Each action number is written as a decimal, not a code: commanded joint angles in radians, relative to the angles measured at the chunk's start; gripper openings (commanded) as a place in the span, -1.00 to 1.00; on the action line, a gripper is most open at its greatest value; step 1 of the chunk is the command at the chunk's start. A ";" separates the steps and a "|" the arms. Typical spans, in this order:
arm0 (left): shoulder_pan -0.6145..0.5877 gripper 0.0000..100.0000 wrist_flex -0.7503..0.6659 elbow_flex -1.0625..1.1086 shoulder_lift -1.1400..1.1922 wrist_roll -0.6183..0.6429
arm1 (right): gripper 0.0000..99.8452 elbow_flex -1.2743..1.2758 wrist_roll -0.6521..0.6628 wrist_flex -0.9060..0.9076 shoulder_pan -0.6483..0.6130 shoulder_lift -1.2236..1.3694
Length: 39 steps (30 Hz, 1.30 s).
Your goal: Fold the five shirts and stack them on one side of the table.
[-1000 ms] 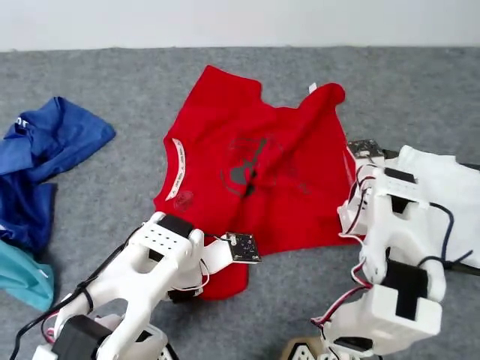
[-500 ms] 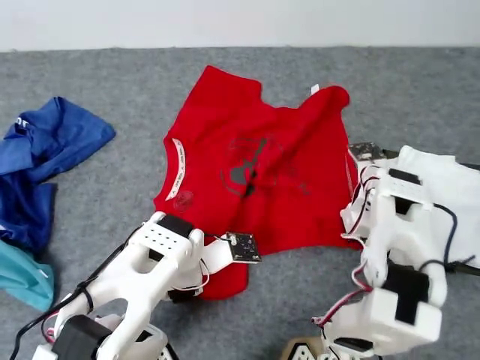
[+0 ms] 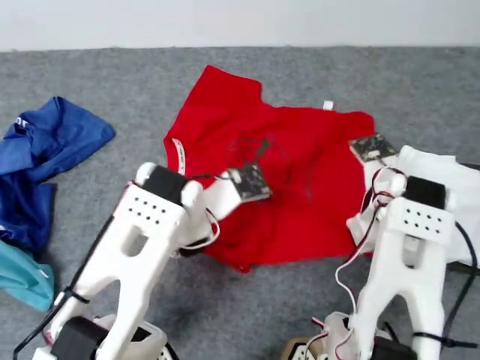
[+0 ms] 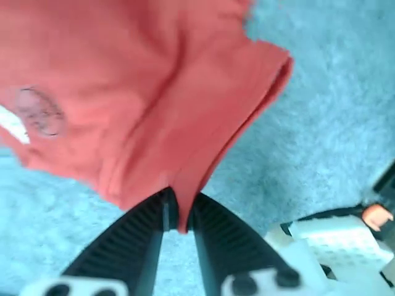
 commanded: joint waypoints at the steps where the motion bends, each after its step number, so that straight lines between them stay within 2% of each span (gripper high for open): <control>1: -0.083 -0.97 0.032 -0.047 -0.100 0.017 | -0.98 -0.006 0.068 0.096 0.008 -0.050; 4: -0.137 -0.97 0.032 -0.047 -0.230 0.017 | -0.98 -0.006 0.075 0.136 0.002 -0.073; 10: -0.146 -0.97 0.032 -0.076 -0.563 0.018 | -0.98 -0.006 0.107 0.217 0.007 -0.131; 15: -0.163 -0.97 0.032 -0.077 -0.740 0.018 | -0.98 -0.006 0.117 0.220 0.008 -0.189; 23: -0.302 -0.97 0.032 -0.194 -0.813 0.018 | -0.98 -0.005 0.126 0.223 0.008 -0.197; 27: -0.305 -0.97 0.032 -0.203 -0.819 0.018 | -0.98 0.000 0.147 0.226 0.016 -0.203; 35: -0.302 -0.97 0.032 -0.311 -0.819 0.018 | -0.98 -0.081 0.152 0.226 0.202 -0.234; 39: -0.307 -0.97 0.034 -0.374 -0.813 0.018 | -0.98 -0.064 0.184 0.229 0.211 -0.312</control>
